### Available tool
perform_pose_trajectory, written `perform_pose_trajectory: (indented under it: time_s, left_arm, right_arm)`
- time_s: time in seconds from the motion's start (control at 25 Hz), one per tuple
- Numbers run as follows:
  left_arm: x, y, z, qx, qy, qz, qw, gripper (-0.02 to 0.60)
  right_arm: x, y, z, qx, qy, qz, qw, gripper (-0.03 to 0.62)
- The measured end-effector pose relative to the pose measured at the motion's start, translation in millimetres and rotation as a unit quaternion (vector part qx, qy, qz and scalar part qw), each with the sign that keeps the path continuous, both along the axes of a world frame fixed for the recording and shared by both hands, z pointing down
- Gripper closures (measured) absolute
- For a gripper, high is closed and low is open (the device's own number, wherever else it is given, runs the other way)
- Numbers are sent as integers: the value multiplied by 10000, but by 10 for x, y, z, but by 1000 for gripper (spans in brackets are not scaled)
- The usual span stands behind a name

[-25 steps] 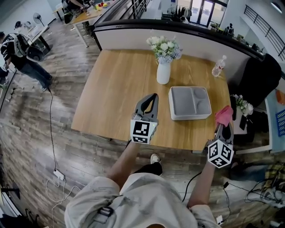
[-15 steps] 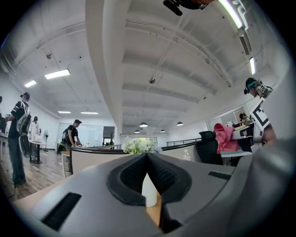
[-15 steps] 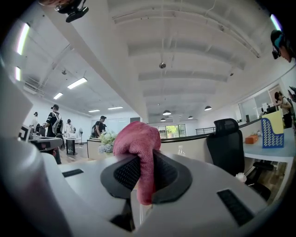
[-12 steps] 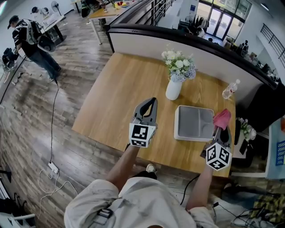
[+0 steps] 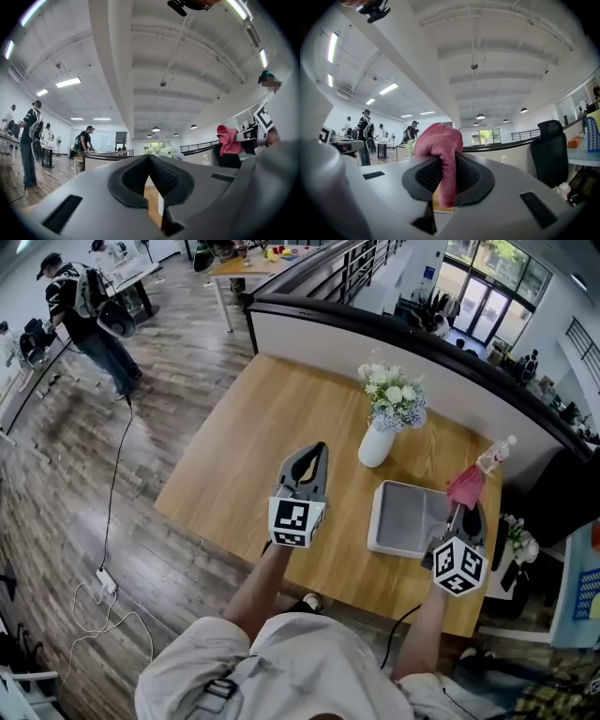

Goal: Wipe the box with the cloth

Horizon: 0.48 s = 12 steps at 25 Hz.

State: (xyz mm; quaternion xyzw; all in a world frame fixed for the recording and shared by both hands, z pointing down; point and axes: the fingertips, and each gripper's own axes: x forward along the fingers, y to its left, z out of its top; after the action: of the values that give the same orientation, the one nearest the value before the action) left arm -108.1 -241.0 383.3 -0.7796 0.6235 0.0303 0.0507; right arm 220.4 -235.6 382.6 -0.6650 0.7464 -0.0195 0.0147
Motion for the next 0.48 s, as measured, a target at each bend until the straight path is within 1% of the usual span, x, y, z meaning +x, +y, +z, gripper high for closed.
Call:
perform_pose_trajectory:
  time_s: [0.28,0.48]
  left_arm:
    - [26,12,13,-7,-51,-35,10000,572]
    - [109,-57,54,-1,-18,-98,9999,571]
  right_arm:
    - [-38,-28,16,23,-41,-99,9999,531]
    - [-29,-115,39,15,71,-236,9997,531]
